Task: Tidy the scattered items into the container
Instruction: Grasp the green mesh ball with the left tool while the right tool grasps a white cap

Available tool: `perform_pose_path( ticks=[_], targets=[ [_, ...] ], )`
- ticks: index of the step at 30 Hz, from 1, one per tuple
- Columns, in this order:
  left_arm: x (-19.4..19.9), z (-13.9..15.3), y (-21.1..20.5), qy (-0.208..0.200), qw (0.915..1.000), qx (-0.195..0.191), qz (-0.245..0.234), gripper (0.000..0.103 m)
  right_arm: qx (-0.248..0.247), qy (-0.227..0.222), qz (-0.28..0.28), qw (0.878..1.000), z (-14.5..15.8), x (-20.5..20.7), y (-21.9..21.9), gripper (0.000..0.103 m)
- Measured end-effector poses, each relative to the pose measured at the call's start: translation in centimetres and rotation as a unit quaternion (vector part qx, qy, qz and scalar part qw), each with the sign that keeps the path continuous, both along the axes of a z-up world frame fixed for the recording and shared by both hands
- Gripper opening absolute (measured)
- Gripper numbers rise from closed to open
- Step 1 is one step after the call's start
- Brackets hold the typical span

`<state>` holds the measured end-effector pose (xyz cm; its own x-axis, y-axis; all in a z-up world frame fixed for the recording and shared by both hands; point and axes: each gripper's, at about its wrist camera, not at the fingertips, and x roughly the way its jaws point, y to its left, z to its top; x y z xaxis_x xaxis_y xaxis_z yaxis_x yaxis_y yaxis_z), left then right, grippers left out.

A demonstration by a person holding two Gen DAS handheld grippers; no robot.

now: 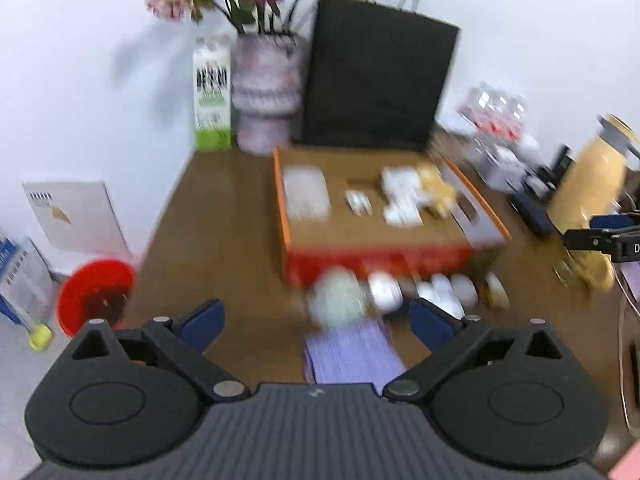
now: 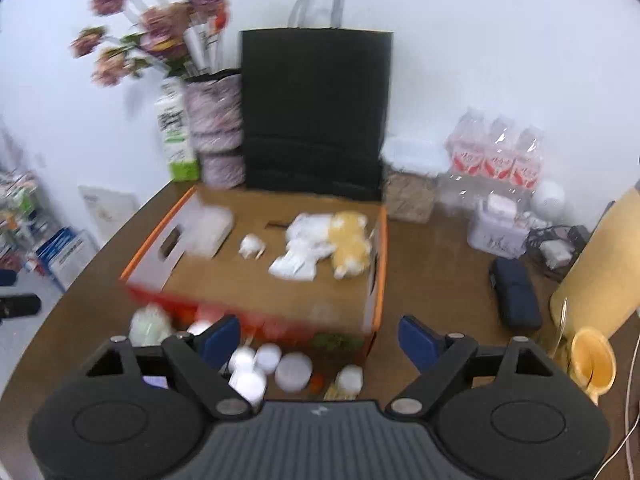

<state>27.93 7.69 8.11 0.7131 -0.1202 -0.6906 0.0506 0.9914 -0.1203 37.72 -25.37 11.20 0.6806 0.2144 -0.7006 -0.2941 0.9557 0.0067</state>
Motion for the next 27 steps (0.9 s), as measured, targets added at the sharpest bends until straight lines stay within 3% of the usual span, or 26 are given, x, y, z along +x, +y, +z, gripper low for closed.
perform_pose_path(
  ticks=[5,8,10,13,15,19,23,27],
  targets=[
    [-8.3,-3.6,-0.4,-0.032,0.9994,-0.004,-0.011,0.101,-0.037,-0.042,0.039,0.998,-4.5,-9.4,-0.3,0.09],
    [-13.3,-4.8,-0.6,-0.058,0.9977,-0.034,0.003,0.103,-0.07,-0.08,0.06,0.992,-7.2,-15.3,0.3,0.091],
    [-16.2,-5.3,-1.0,-0.093,0.9951,-0.032,0.001,0.103,-0.102,-0.127,0.069,0.984,-9.1,-19.3,1.2,0.093],
    [-19.3,-6.4,-2.3,-0.148,0.9879,-0.02,0.044,0.103,-0.148,-0.186,0.06,0.97,-11.7,-23.8,2.7,0.094],
    [-20.2,-8.0,-4.0,-0.153,0.9863,-0.011,0.06,0.103,-0.117,-0.179,0.041,0.976,-12.5,-25.2,2.8,0.094],
    [-19.2,-10.8,-6.8,-0.115,0.9929,0.011,0.029,0.103,-0.02,-0.149,-0.017,0.989,-13.2,-25.1,2.3,0.094],
    [-17.9,-11.8,-7.2,-0.095,0.995,-0.006,0.029,0.103,-0.035,-0.146,-0.039,0.988,-13.9,-24.5,2.5,0.094],
    [-17.0,-12.7,-6.6,-0.082,0.9956,0.007,0.045,0.103,-0.029,-0.136,-0.04,0.989,-14.5,-23.8,2.2,0.094]
  ],
)
